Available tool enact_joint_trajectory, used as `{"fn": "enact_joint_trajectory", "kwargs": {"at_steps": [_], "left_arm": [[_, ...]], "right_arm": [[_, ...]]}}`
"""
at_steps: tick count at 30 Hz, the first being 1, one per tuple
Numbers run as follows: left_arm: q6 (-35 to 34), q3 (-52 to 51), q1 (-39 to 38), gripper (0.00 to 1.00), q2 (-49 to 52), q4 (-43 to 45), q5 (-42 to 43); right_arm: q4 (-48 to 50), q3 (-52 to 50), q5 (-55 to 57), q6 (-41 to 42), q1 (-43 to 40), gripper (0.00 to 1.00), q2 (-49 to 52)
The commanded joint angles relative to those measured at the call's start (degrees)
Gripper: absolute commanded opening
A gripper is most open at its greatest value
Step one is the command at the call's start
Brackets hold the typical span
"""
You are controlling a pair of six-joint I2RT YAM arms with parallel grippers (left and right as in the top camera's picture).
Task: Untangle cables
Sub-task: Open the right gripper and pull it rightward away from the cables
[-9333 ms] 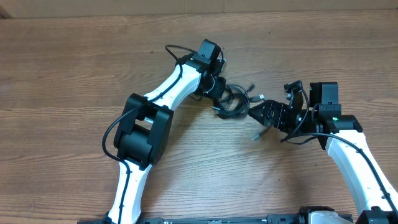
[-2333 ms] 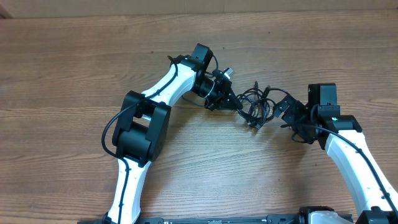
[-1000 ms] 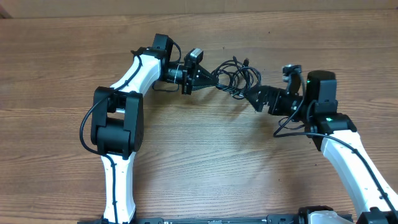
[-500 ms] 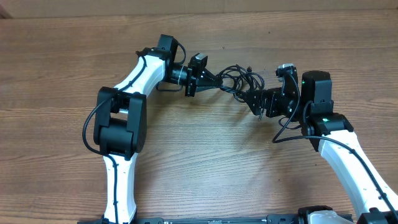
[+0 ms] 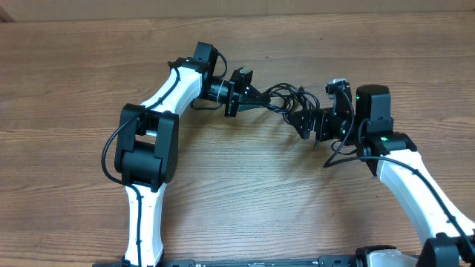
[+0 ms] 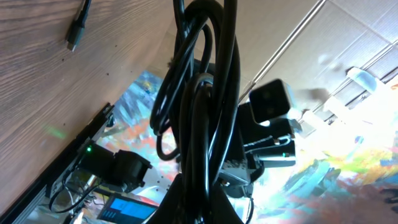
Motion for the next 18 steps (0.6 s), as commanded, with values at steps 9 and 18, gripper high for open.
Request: {"fn": "enact_joint_trajectory", "kwargs": {"at_steps": [9,18], "left_arm": [[-0.98,-0.44,-0.09,0.04,0.28,0.24,2.6],[-1.07,-0.44,-0.02,0.04,0.28,0.26,2.16]], "right_arm": [[0.24,-0.07,-0.59,-0.63,1.79,1.0,1.05],[0.66,-0.07,-5.2,-2.25,1.79,1.0,1.05]]}}
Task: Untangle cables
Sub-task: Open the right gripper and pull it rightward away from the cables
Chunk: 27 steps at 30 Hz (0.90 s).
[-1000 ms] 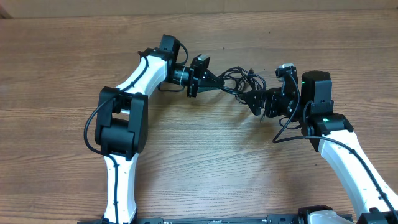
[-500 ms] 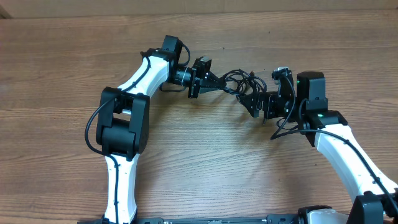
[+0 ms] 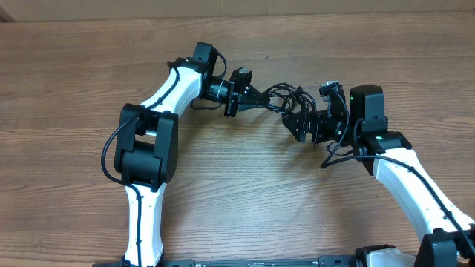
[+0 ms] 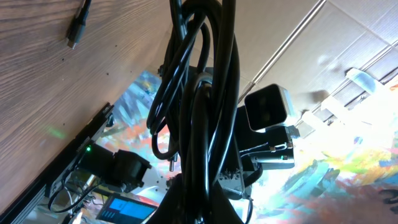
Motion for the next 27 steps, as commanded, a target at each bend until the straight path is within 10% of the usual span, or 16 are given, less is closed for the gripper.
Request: {"fn": "enact_joint_trajectory", "kwargs": {"at_steps": [1,27], "left_arm": [[-0.85,-0.44,-0.02,0.04,0.28,0.24,2.14],[1.92,-0.44,-0.11,0.04,0.28,0.42,2.73]], "right_arm": [[0.46,-0.07,-2.99,-1.97,0.28,1.0,0.15],[2.1,-0.07,17.86,0.37,0.2,0.95,0.46]]}}
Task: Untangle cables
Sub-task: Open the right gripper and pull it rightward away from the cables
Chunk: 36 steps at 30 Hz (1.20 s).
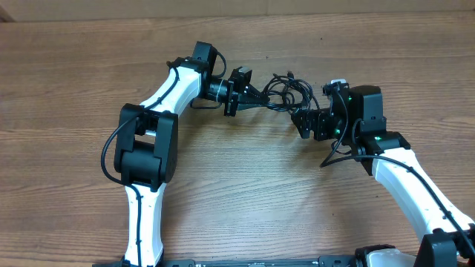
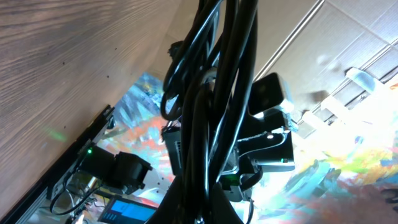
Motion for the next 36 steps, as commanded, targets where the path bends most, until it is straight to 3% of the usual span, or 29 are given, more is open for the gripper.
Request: {"fn": "enact_joint_trajectory", "kwargs": {"at_steps": [1,11,27,31,36], "left_arm": [[2.56,-0.44,-0.15,0.04,0.28,-0.2,2.82],[11.78,-0.44,-2.01,0.04,0.28,-0.2,2.86],[12.31,-0.44,-3.76,0.04,0.28,0.02,2.84],[12.28,-0.44,-3.78,0.04,0.28,3.54,2.82],[13.81,-0.44,-3.78,0.04,0.28,13.11,2.82]], "right_arm": [[2.38,-0.07,4.9,2.86,-0.22,0.95,0.48],[6.36,-0.07,6.91,4.74,-0.22,0.95,1.38],[9.57,-0.07,11.43,7.74,-2.49,0.96,8.28],[9.53,0.33,6.67,7.69,-3.48,0.96,8.07],[9.38,1.95,-9.09,7.72,-6.75,0.95,6.47]]}}
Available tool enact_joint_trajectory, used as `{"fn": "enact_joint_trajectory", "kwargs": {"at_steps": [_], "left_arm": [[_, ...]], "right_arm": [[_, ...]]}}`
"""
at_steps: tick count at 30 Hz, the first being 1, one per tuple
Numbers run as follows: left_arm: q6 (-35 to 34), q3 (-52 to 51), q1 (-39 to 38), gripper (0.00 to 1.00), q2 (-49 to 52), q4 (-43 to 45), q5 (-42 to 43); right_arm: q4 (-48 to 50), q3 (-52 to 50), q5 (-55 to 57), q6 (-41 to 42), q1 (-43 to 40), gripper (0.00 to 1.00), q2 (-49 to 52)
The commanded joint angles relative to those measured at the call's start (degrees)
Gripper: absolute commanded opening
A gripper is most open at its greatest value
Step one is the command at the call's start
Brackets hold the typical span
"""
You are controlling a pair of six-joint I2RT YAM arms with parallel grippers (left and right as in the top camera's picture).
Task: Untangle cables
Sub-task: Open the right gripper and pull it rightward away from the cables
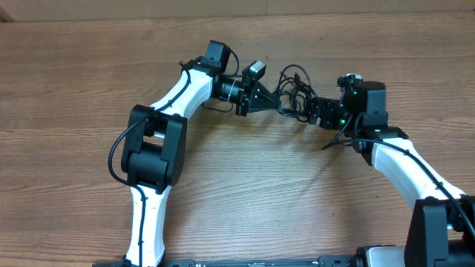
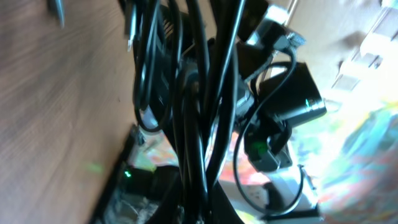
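A tangle of black cables hangs between my two grippers over the far middle of the wooden table. My left gripper points right and is shut on the left end of the bundle. In the left wrist view the cables rise from the shut jaws at the bottom, several strands twisted together, with a plug end dangling at the upper left. My right gripper is shut on the right side of the bundle; its wrist shows behind the strands.
The wooden table spreads below and in front of both arms. A thin black strand hangs under the right wrist. Another cable end shows against the table at the top left of the left wrist view.
Both grippers have moved toward the far side of the table, the left one also to the right, so they stand closer together. The left wrist has rolled. Both still hold the bundle.
The bundle was held between both grippers throughout. First the right gripper sat lower and nearer the front. Then the bundle's loops stood further back with the right gripper higher. Now both grippers are further back and closer, the tangle still knotted.
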Motion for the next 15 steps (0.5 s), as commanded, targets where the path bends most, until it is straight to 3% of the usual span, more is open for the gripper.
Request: {"fn": "enact_joint_trajectory", "kwargs": {"at_steps": [1,6,15], "left_arm": [[4.07,-0.31,-0.24,0.04,0.28,5.11,2.56],[11.26,-0.31,0.37,0.04,0.28,12.17,-0.79],[27.52,-0.31,0.37,0.04,0.28,16.37,2.82]], "right_arm": [[0.39,2.43,-14.73,0.22,-2.95,0.95,-1.75],[0.39,4.2,-26.58,1.95,-7.98,0.95,-4.55],[0.39,4.37,-27.76,7.15,-16.87,0.91,-6.82]]}}
